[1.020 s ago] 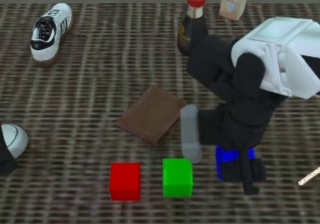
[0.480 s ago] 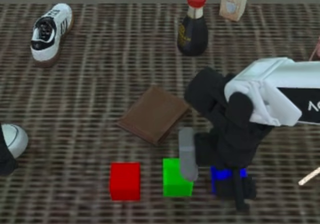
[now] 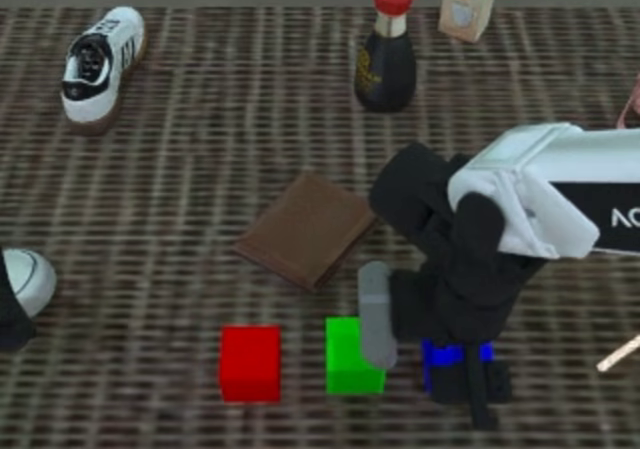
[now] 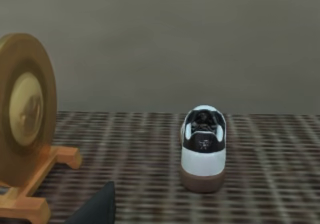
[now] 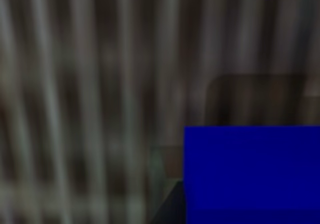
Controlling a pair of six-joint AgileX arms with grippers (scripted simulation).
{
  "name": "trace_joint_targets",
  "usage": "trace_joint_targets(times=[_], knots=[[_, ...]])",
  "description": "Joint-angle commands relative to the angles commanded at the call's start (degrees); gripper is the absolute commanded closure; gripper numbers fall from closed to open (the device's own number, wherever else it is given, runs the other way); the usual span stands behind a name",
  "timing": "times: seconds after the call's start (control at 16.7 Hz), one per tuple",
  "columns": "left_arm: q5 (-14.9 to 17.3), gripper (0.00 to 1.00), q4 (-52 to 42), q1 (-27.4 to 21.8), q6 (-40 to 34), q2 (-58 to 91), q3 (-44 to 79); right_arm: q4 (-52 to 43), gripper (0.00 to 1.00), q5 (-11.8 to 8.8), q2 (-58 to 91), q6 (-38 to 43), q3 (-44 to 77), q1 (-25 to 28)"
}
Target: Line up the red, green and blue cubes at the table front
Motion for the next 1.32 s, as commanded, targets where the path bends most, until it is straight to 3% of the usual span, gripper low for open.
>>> trace_joint_targets(times=[0.6, 1.32], knots=[[0.0, 0.0, 0.0, 0.0, 0.0, 0.0, 0.0, 0.0, 0.02, 0.0, 0.0, 0.0, 0.0, 0.0], [0.0, 0.0, 0.0, 0.0, 0.0, 0.0, 0.0, -2.4, 0.0, 0.0, -0.8, -0.3, 2.0, 0.3]])
